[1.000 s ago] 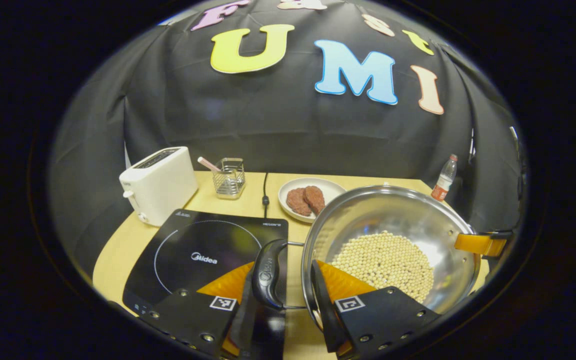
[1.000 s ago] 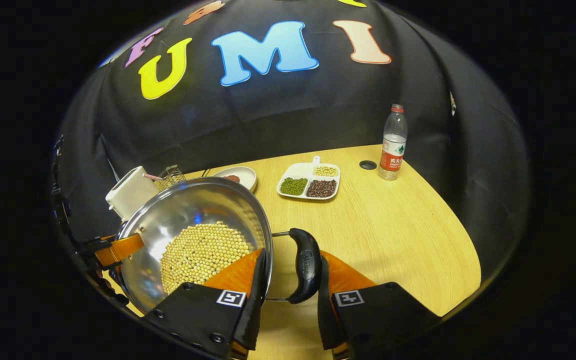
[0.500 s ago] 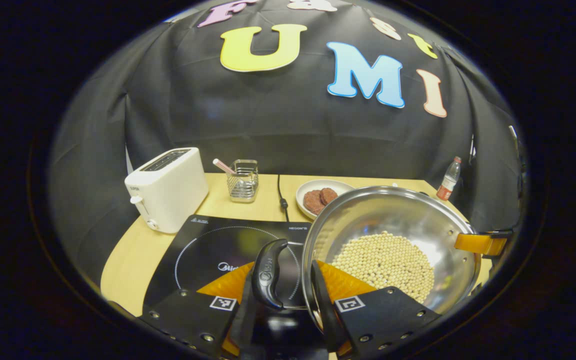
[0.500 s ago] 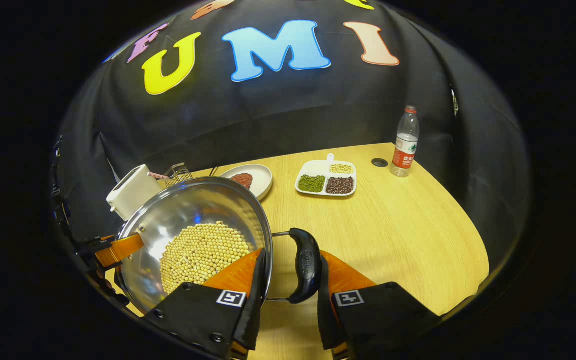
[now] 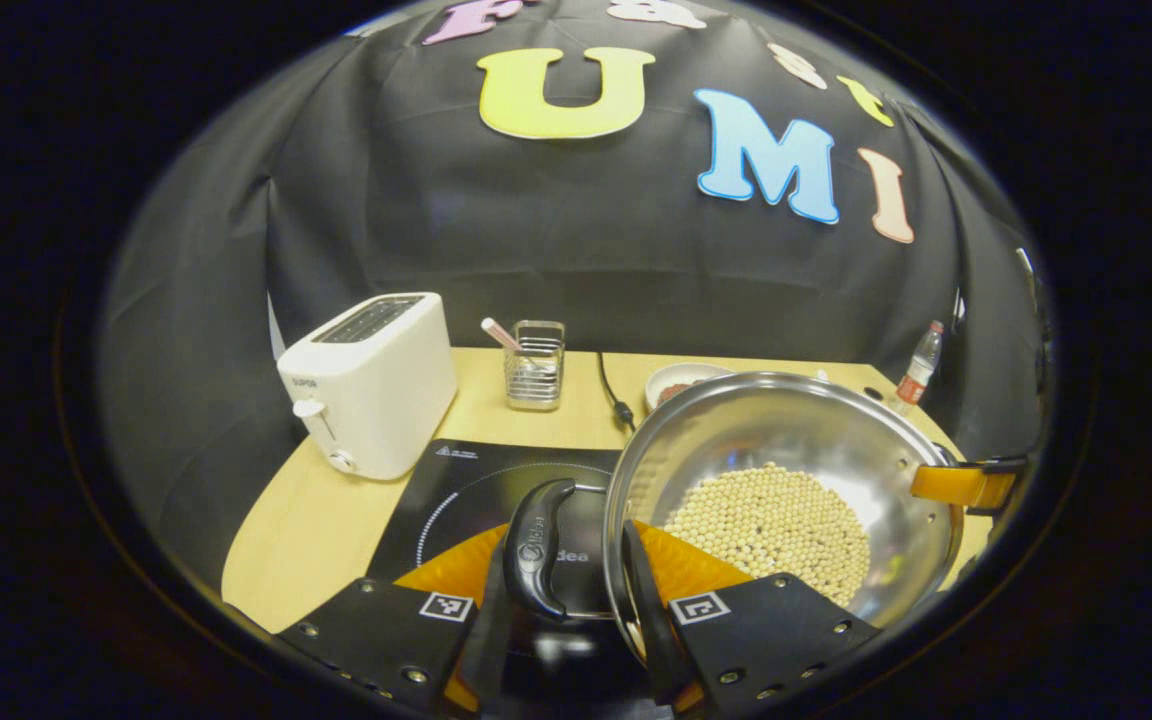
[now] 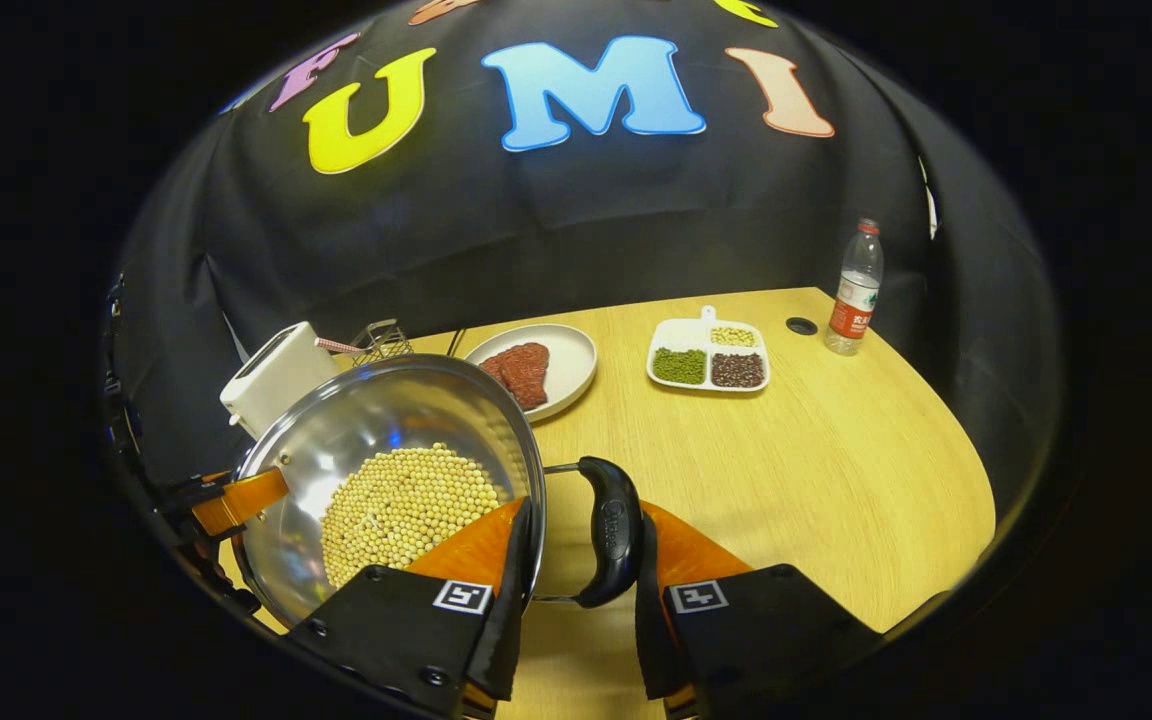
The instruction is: First push the handle of the pot to place it horizontally, then grasp the pot with both hands and set it on the induction cooktop.
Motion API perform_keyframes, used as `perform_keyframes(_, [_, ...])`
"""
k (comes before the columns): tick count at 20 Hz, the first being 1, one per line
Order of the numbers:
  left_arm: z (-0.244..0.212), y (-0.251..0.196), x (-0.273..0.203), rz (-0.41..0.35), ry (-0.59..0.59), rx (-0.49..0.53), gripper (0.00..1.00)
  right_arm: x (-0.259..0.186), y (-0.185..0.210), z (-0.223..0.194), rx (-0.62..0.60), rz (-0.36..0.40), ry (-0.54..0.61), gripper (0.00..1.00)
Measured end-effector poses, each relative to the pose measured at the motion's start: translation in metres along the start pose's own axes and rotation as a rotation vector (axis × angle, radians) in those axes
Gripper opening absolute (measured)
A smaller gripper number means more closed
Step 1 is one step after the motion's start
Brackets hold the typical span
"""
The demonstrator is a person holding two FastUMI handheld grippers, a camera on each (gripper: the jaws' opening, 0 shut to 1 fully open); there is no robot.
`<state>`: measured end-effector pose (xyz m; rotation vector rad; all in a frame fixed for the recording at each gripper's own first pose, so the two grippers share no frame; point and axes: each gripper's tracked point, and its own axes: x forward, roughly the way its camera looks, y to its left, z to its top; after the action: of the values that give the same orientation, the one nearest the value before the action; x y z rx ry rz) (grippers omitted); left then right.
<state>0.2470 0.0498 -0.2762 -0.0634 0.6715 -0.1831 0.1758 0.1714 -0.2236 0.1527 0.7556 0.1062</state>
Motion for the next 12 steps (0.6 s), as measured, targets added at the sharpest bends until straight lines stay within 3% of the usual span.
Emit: perform_keyframes(12, [-0.001, 0.077, 0.015, 0.032, 0.009, -0.017, 0.56, 0.029, 0.07, -0.001, -0.03, 0.028, 0.016, 0.5])
